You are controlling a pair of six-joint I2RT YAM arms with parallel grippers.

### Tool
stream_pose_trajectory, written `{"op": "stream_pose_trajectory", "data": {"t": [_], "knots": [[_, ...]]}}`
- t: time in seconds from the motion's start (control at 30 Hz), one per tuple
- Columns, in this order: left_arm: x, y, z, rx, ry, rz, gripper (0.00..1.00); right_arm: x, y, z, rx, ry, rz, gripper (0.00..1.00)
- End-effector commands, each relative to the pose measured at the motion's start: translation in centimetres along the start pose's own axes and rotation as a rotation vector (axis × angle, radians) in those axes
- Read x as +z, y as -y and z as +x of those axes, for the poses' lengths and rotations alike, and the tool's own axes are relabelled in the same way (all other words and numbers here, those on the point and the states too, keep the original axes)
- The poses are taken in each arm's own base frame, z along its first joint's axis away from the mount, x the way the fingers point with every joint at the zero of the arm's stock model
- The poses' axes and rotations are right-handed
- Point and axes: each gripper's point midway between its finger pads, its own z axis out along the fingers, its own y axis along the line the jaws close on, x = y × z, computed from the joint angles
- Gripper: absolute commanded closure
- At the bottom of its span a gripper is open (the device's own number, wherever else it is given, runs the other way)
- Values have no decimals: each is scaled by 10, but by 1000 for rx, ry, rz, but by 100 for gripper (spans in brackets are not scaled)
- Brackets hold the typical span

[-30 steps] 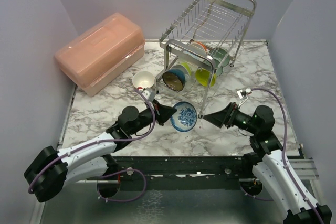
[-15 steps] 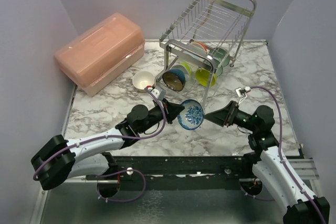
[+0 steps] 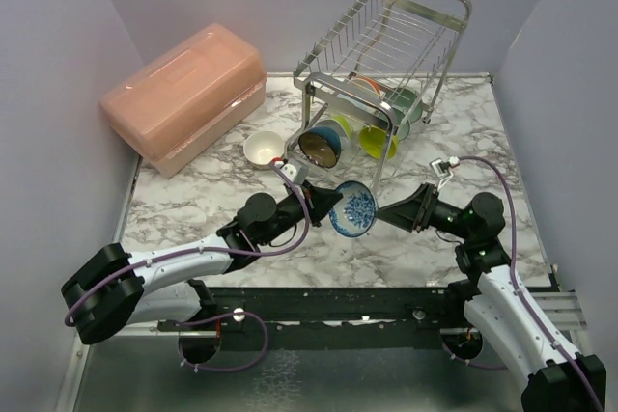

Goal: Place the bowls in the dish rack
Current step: Place the bowl in the dish rack.

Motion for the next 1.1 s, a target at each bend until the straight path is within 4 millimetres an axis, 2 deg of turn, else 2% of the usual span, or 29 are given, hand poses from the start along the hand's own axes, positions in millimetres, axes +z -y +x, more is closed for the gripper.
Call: {"op": "stream_pose_trajectory", "data": {"t": [0.0,0.27,0.47,0.63,0.83,1.07], "knots": [[7,15,-39,-9,138,12,100,-3,-14,9,-40,-50,-61,0],[6,13,-37,-18,137,4,100,-3,-14,10,-53,-60,-71,0],[4,21,-40,-18,138,38,100,-1,5,6,-39,-35,35,0],[-4,26,-47,-26,165,66,100,0,28,-1,-18,4,148,0],[-14,34,-53,-40,197,114,100,9,23,-8,-11,-3,89,0],[-7,42,-49,-60,171,150,100,14,13,-10,-13,-35,22,3]]}}
